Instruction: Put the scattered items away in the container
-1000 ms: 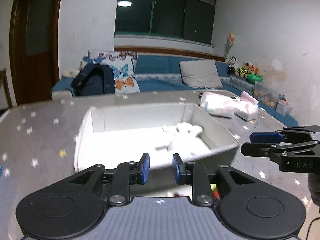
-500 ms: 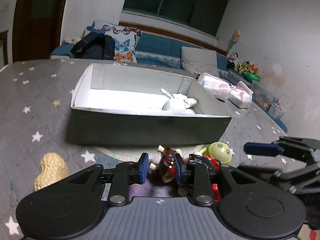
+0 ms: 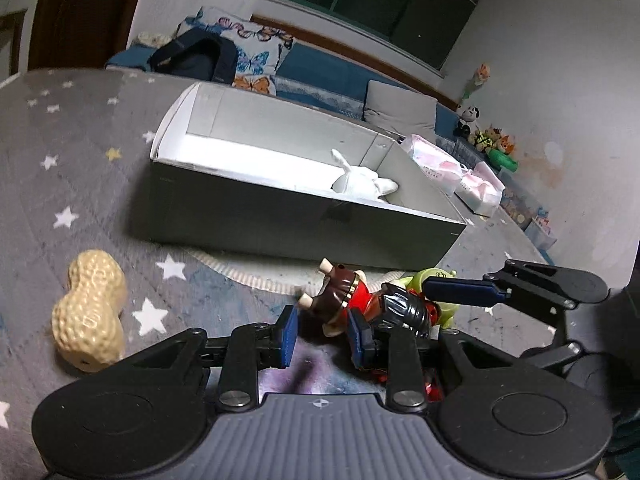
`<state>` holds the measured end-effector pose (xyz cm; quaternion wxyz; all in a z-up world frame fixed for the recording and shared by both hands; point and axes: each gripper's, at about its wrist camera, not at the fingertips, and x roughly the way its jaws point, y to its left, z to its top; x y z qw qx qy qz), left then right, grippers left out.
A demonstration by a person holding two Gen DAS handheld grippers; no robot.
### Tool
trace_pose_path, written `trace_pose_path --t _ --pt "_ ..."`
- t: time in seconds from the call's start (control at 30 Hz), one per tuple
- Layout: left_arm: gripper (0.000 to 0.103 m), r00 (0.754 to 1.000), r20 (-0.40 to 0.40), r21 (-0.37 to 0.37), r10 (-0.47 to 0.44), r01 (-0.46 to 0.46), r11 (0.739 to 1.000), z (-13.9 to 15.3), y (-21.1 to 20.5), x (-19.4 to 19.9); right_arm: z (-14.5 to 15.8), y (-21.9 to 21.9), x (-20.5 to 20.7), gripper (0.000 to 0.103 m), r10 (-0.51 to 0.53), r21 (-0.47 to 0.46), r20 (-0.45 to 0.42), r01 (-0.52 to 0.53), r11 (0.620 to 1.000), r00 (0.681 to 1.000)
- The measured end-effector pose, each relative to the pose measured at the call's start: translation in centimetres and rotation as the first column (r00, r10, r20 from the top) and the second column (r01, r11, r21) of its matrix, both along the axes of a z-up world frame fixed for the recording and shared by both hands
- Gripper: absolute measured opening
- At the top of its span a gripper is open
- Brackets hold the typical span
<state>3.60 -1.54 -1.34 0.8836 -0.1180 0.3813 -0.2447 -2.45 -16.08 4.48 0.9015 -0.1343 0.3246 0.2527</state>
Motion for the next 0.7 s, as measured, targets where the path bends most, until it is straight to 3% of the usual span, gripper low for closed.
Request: trace_pose_path --t 0.57,0.7 --pt "0.03 0.998 -0.066 -0.058 0.007 -0.011 0.998 -1.1 -0.6 1.4 -1.0 2.8 2.5 0.066 0.091 -0.233 -0.049 -0.1 0.967 0.995" --pt "0.03 0.996 -0.083 -0.065 0.014 -0.019 0.998 -1.3 -0.8 1.9 -1.1 2.9 2.8 0.064 0.099 -0.232 -0.052 -0.108 0.967 0.994"
